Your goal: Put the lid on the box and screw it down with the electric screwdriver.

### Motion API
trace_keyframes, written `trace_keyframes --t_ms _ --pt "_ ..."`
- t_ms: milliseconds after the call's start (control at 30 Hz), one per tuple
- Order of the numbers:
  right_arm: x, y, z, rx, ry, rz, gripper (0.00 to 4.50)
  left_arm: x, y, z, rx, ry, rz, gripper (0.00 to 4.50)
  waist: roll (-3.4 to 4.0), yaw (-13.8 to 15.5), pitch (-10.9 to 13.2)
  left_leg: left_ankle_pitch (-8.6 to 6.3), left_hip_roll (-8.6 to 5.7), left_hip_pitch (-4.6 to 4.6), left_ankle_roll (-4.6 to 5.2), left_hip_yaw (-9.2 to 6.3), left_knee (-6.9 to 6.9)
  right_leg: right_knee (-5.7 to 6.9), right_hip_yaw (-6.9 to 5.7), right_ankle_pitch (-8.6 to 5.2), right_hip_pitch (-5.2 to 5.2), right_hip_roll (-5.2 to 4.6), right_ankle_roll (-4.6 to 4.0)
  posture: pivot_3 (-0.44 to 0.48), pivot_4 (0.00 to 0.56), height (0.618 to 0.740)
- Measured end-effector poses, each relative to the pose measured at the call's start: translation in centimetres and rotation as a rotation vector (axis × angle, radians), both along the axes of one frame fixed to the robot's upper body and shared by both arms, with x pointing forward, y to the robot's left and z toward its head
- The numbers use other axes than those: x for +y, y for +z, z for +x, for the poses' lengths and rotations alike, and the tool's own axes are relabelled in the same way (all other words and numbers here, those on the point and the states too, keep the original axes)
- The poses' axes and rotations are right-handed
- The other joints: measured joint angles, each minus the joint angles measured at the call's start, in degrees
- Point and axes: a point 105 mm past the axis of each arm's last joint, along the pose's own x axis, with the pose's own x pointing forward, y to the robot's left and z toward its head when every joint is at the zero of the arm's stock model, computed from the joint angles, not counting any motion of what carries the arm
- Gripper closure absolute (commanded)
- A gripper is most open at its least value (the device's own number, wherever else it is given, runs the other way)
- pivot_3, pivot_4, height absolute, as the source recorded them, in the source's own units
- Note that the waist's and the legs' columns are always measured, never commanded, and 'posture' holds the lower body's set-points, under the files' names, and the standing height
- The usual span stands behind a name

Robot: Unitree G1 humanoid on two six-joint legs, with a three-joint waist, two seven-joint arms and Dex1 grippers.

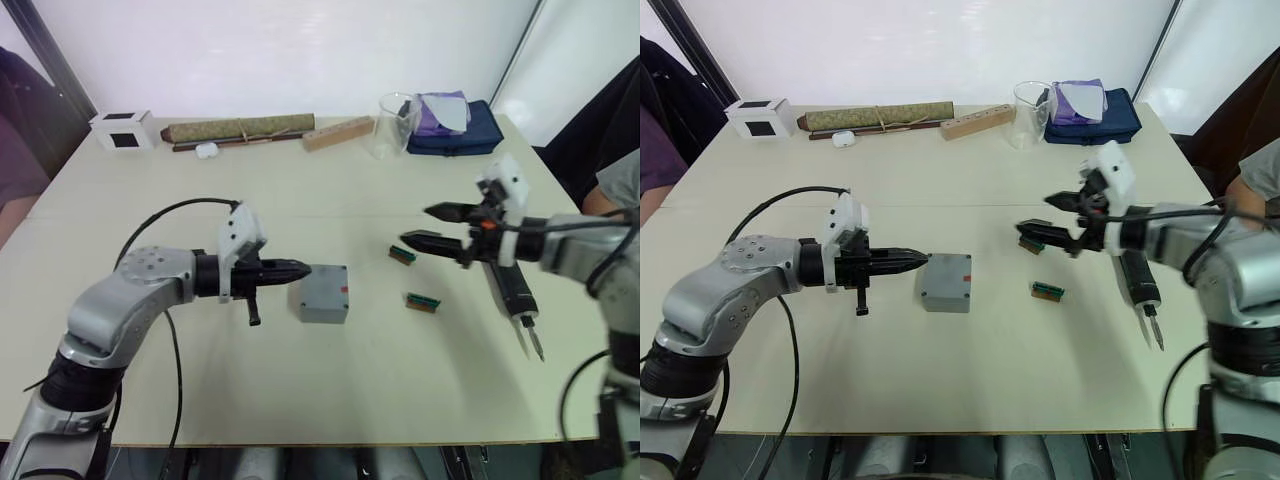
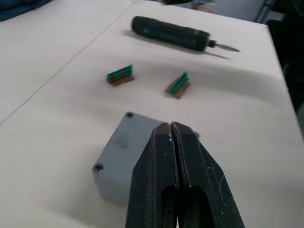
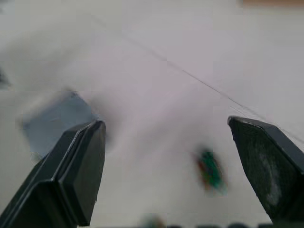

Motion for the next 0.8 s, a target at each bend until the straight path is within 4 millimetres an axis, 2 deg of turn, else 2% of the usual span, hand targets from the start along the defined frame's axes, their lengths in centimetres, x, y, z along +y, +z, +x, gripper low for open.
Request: trace_keyframes --t_ms 100,200,267,333,467,567,800 --pt "-2.7 0.4 0.1 0.105 -0.118 -0.030 0.05 -0.9 0.1 -0.4 -0.016 -0.073 0.024 4.50 0.01 -0.3 0.0 -0.02 0.04 0.02 0.03 0.06 -0.02 0.00 0.04 0.00 -0.05 0.03 0.00 0.000 0.150 0.740" --pt "-4.3 0.1 -0.6 0.234 -0.204 -0.067 0.05 -1.5 0.3 -0.6 -0.040 -0.130 0.048 4.50 0.03 -0.4 0.0 -0.02 0.13 0.04 0.03 0.02 -0.07 0.03 0.01 0.00 -0.07 0.14 0.00 0.000 0.150 0.740" --pt "-4.6 -0.5 -0.8 0.295 -0.235 -0.073 0.05 -1.6 0.3 -0.6 -0.044 -0.145 0.054 4.50 0.04 -0.5 0.0 -0.02 0.15 0.05 0.04 0.05 -0.07 0.03 0.02 0.00 -0.09 0.15 0.00 0.000 0.150 0.740" --pt "-5.2 -1.4 -1.0 0.379 -0.278 -0.082 0.05 -1.6 0.2 -0.6 -0.049 -0.152 0.061 4.50 0.05 -0.4 0.0 -0.02 0.14 0.03 0.04 0.06 -0.07 0.03 0.03 0.00 -0.10 0.14 0.00 0.000 0.150 0.740" --pt "-8.4 -4.6 -2.0 0.601 -0.443 -0.117 0.05 -2.0 0.4 -0.5 -0.079 -0.171 0.078 4.50 0.04 0.1 0.0 -0.02 0.04 -0.03 0.03 0.07 -0.05 -0.04 0.05 -0.02 -0.09 0.02 -0.03 0.000 0.150 0.740" --pt "-9.0 -5.9 -2.4 0.675 -0.442 -0.139 0.05 -2.0 0.1 -0.7 -0.072 -0.165 0.071 4.50 0.05 -0.3 0.0 -0.02 0.03 -0.04 0.04 0.13 -0.05 -0.07 0.10 0.00 -0.10 0.02 0.00 0.000 0.150 0.740" --pt "-9.8 -6.9 -2.1 0.719 -0.398 -0.209 0.05 -2.5 -0.7 -1.8 -0.049 -0.135 0.052 4.50 0.08 -0.4 0.1 -0.02 0.11 0.00 0.04 0.10 -0.05 0.02 0.07 0.01 -0.15 0.13 0.03 0.000 0.150 0.740"
